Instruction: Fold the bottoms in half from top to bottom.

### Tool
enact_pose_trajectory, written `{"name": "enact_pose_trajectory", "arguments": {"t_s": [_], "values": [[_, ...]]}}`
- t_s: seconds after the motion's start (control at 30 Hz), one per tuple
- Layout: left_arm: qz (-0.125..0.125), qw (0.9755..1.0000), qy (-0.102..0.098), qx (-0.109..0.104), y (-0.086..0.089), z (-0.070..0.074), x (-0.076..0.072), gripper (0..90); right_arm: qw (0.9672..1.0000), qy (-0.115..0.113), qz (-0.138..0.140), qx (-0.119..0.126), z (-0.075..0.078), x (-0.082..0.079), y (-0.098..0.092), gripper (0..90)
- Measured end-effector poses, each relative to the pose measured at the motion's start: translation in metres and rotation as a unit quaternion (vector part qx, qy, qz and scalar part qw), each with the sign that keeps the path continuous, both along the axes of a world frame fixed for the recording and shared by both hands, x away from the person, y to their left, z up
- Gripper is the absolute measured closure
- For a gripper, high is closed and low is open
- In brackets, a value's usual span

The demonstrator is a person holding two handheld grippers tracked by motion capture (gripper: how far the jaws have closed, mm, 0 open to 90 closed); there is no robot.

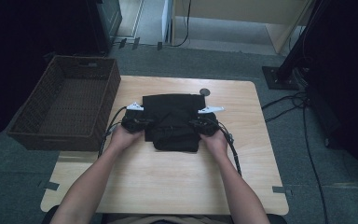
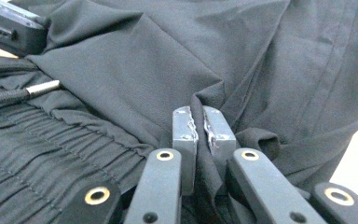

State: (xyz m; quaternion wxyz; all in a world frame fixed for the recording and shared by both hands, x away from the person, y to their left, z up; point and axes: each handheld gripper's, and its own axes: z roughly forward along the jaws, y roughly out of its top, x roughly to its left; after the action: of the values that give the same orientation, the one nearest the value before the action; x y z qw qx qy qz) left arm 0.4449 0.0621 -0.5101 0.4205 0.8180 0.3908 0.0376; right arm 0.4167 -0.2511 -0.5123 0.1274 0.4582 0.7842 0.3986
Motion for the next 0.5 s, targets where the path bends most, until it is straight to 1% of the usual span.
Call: {"name": "enact_pose_trajectory", "arguments": {"t_s": [0.03, 0.1, 0.17, 0.2, 0.23, 0.27, 0.3, 0.33, 0.37, 0.43, 0.47, 0.5], "values": [[0.000, 1.0000, -0.002, 0.008, 0.000, 0.002, 0.000, 87.4, 1.0000, 0.001, -0.004, -0.001, 0.000, 0.001, 0.002, 85.5], [-0.002, 0.9999, -0.005, 0.011, 0.000, 0.006, -0.001, 87.6, 0.9999, 0.008, -0.008, 0.003, 0.002, 0.002, 0.002, 85.4], [0.002, 0.9999, -0.014, 0.007, 0.004, 0.013, -0.005, 87.8, 0.9998, 0.009, -0.010, 0.013, 0.007, 0.001, -0.001, 85.1], [0.006, 0.9997, -0.022, 0.000, 0.005, 0.018, -0.008, 87.8, 0.9998, 0.002, -0.009, 0.017, 0.010, 0.000, -0.004, 84.8], [0.008, 0.9994, -0.029, -0.015, 0.007, 0.025, -0.013, 87.8, 0.9996, 0.001, -0.010, 0.028, 0.015, -0.001, -0.006, 84.5], [0.008, 0.9990, -0.039, -0.021, 0.008, 0.029, -0.018, 87.8, 0.9992, -0.008, -0.004, 0.038, 0.022, -0.004, -0.009, 84.0], [0.000, 0.9981, -0.057, -0.022, 0.009, 0.037, -0.025, 87.8, 0.9992, -0.014, 0.001, 0.038, 0.026, -0.007, -0.010, 83.6], [-0.002, 0.9974, -0.067, -0.028, 0.010, 0.043, -0.032, 87.6, 0.9988, -0.029, 0.009, 0.038, 0.033, -0.012, -0.012, 83.3], [-0.006, 0.9969, -0.071, -0.034, 0.012, 0.046, -0.036, 87.1, 0.9985, -0.036, 0.014, 0.039, 0.039, -0.016, -0.014, 82.7], [-0.019, 0.9961, -0.076, -0.039, 0.014, 0.053, -0.049, 83.3, 0.9977, -0.049, 0.025, 0.039, 0.047, -0.025, -0.018, 79.3], [-0.029, 0.9957, -0.079, -0.038, 0.015, 0.055, -0.058, 82.2, 0.9972, -0.053, 0.033, 0.041, 0.049, -0.031, -0.020, 77.1], [-0.037, 0.9959, -0.076, -0.033, 0.016, 0.055, -0.062, 80.7, 0.9970, -0.051, 0.041, 0.042, 0.053, -0.039, -0.022, 73.9]]}}
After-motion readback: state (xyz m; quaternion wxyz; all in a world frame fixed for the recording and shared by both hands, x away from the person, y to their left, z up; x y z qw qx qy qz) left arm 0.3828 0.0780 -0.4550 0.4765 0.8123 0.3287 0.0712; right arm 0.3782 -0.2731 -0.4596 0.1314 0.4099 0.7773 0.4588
